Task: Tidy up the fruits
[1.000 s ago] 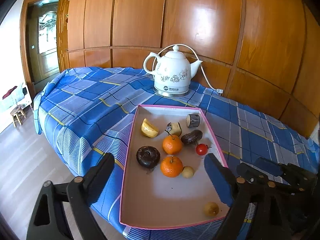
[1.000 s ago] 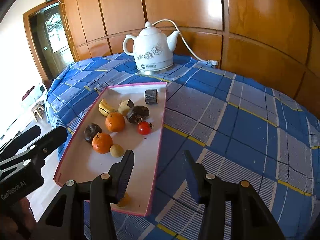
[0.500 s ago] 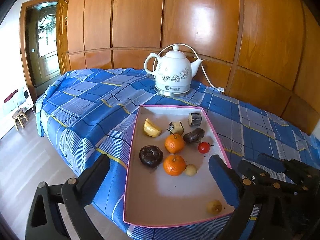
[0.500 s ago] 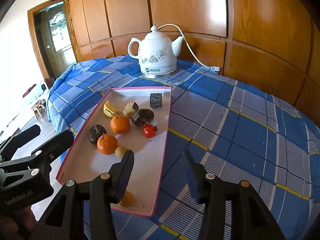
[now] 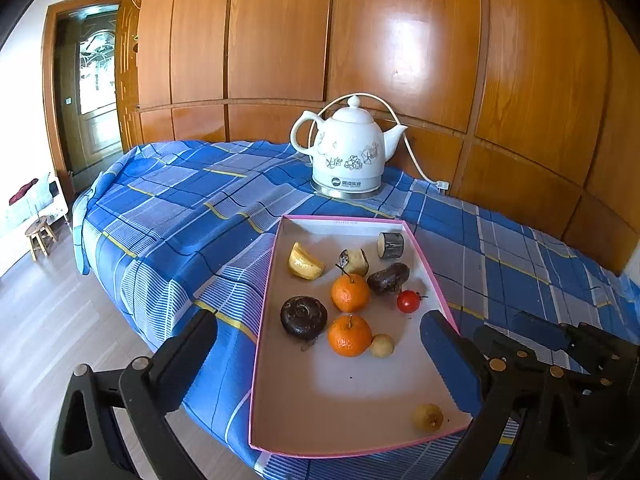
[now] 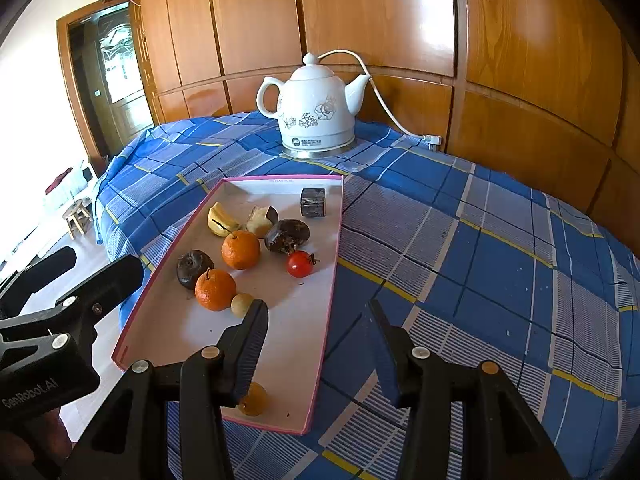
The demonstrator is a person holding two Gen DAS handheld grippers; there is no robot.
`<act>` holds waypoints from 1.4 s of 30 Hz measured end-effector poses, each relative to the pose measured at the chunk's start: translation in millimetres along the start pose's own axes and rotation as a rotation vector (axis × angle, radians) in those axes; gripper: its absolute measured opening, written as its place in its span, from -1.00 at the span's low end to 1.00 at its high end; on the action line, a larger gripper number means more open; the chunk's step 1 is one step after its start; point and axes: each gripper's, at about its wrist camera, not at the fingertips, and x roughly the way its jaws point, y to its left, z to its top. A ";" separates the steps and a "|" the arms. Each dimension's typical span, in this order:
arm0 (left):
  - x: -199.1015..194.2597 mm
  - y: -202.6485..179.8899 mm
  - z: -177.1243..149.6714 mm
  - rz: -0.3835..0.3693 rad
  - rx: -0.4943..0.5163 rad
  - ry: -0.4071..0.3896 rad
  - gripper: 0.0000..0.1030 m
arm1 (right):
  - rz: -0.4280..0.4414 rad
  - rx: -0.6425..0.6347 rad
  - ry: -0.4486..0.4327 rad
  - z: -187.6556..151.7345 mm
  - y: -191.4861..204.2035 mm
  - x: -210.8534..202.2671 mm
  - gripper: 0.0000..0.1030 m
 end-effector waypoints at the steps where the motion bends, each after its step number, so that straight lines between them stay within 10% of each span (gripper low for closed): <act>1: -0.3 0.0 0.0 0.001 0.000 -0.001 0.98 | 0.000 -0.001 0.001 -0.1 0.2 0.3 -0.03; 42: -4.1 0.3 4.2 -0.022 -0.019 -0.022 0.98 | 0.024 0.019 0.012 0.8 -7.9 2.2 -0.03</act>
